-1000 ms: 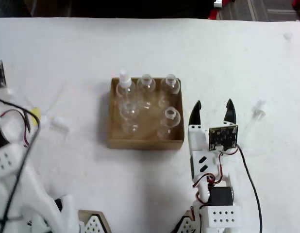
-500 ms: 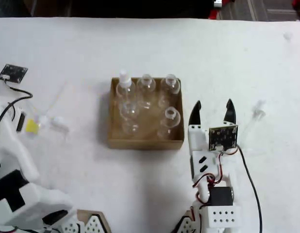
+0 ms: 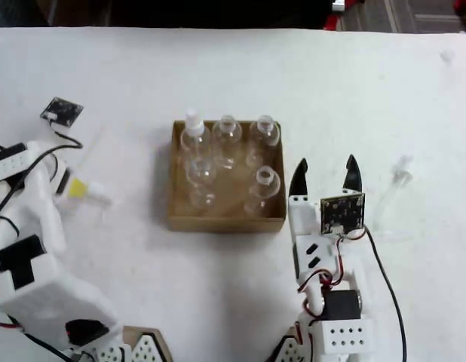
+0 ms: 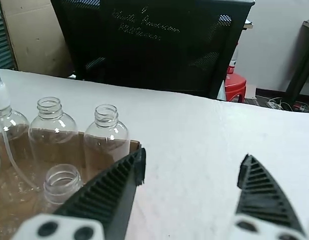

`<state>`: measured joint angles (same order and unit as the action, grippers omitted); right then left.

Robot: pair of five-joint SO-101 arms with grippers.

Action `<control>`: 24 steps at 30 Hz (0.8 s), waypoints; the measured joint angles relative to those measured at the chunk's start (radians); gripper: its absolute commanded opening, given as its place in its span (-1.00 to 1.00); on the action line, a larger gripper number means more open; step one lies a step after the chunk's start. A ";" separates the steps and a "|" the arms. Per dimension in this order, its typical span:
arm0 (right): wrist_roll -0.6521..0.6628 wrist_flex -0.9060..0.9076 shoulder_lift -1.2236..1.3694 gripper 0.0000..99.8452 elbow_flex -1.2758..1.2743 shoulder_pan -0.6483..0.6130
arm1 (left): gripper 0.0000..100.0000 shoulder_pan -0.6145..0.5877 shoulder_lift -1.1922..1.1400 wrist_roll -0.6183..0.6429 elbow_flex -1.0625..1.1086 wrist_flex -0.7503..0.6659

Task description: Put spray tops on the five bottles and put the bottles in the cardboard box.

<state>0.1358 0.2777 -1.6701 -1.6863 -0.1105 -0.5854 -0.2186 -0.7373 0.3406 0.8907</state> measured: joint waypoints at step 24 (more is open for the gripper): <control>0.000 0.000 0.000 -0.46 0.000 -0.002 | -0.95 0.060 -0.035 0.365 -0.505 0.730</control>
<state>0.1358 0.2777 -1.6701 -1.6863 -0.1120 -0.5255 -0.2539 -0.3721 -0.1642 1.6210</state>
